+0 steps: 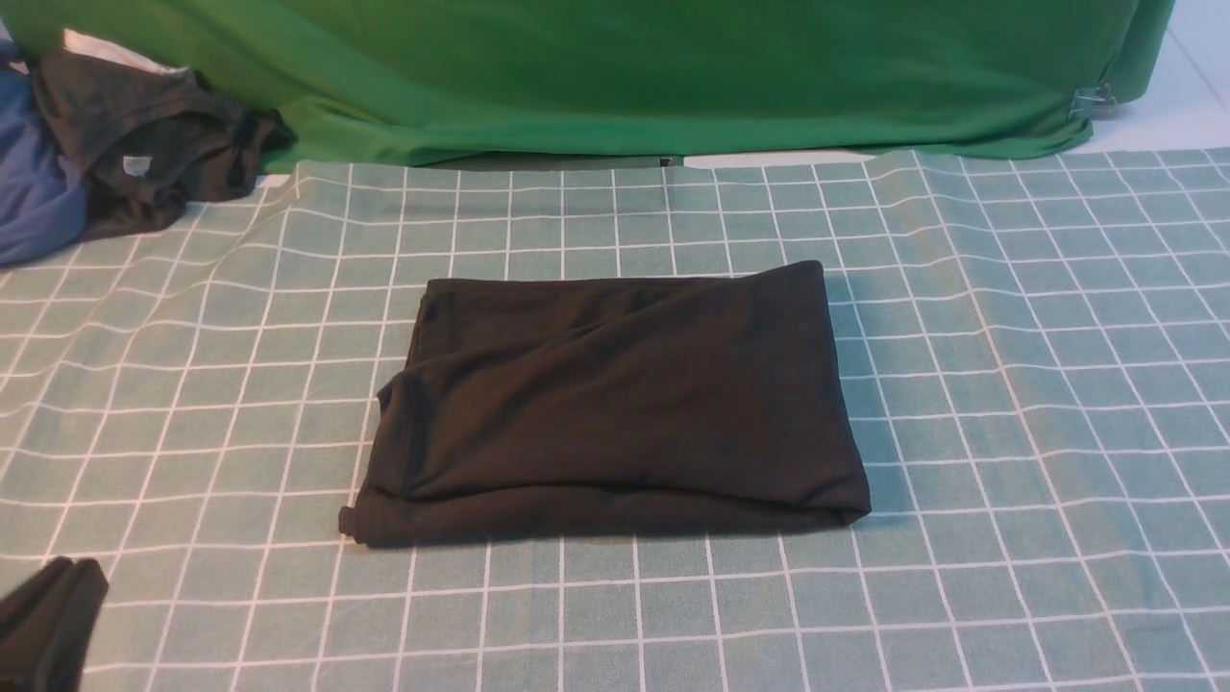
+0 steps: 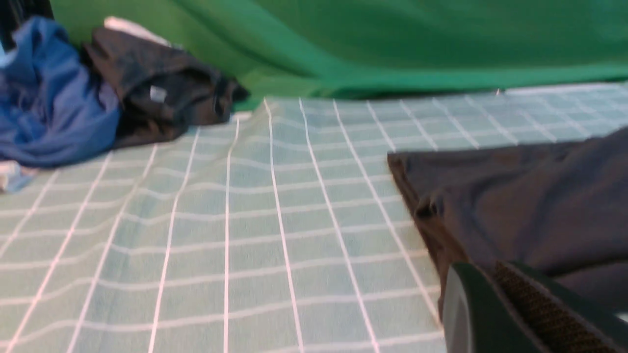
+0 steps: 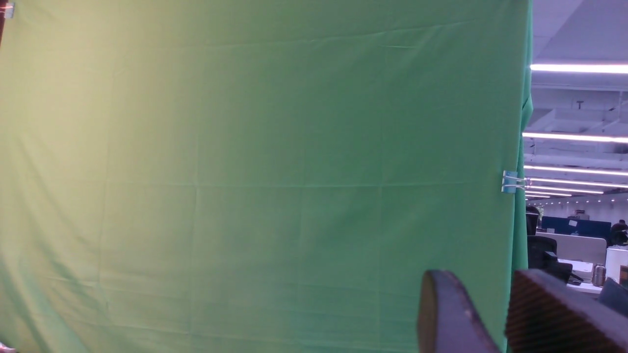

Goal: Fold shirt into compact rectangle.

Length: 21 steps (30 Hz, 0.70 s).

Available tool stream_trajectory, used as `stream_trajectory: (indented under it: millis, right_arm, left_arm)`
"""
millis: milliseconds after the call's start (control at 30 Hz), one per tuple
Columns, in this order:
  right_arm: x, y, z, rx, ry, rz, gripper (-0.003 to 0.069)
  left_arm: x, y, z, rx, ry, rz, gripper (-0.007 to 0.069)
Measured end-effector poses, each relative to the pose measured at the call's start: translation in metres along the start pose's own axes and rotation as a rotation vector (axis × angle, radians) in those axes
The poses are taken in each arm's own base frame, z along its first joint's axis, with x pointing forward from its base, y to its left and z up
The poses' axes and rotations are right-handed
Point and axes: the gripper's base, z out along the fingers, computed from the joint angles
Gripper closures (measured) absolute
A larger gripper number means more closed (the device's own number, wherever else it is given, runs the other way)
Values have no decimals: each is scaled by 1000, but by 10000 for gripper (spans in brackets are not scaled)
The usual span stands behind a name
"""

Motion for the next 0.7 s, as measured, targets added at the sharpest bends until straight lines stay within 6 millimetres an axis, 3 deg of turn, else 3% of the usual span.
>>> stream_trajectory:
  millis: [700]
  right_arm:
    - [0, 0, 0, 0, 0, 0, 423]
  left_arm:
    - [4, 1, 2, -14, -7, 0, 610]
